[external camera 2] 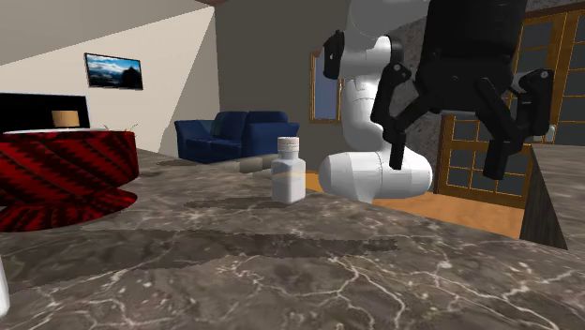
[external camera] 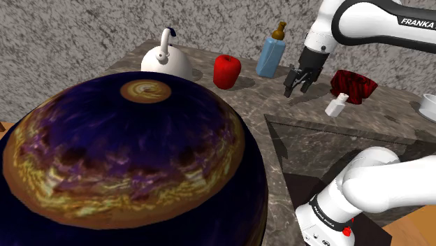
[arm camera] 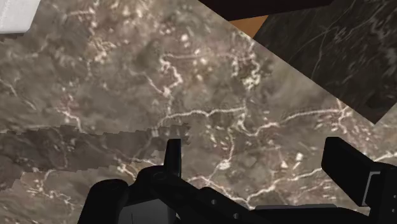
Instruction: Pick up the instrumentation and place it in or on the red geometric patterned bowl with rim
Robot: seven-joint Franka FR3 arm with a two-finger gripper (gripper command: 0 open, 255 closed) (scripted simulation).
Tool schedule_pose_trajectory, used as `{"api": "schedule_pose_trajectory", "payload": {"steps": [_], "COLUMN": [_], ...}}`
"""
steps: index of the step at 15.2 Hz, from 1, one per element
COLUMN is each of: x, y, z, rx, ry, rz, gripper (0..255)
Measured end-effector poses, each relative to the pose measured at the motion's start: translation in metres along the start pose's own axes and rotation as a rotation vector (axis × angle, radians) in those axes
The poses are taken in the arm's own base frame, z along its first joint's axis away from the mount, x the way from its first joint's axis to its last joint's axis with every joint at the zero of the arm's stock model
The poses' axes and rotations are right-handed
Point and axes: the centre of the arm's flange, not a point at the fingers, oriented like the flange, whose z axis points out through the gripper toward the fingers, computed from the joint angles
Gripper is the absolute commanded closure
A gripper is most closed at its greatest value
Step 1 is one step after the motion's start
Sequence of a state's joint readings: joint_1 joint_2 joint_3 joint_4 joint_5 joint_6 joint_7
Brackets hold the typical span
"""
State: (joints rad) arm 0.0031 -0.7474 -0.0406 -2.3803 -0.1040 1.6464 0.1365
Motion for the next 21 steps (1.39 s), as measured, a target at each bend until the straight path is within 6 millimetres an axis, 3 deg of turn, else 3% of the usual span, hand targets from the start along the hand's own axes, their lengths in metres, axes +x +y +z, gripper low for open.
{"api": "schedule_pose_trajectory", "payload": {"steps": [2, 5, 16, 21], "x": [-0.003, -0.019, -0.089, -0.1], "y": [0.006, 0.033, 0.16, 0.18], "z": [-0.001, -0.007, -0.038, -0.025], "rx": [0.001, 0.004, 0.017, 0.019], "ry": [0.001, 0.006, 0.027, 0.029], "rz": [0.003, 0.021, 0.097, 0.108], "gripper": [0, 0, 0, 0]}}
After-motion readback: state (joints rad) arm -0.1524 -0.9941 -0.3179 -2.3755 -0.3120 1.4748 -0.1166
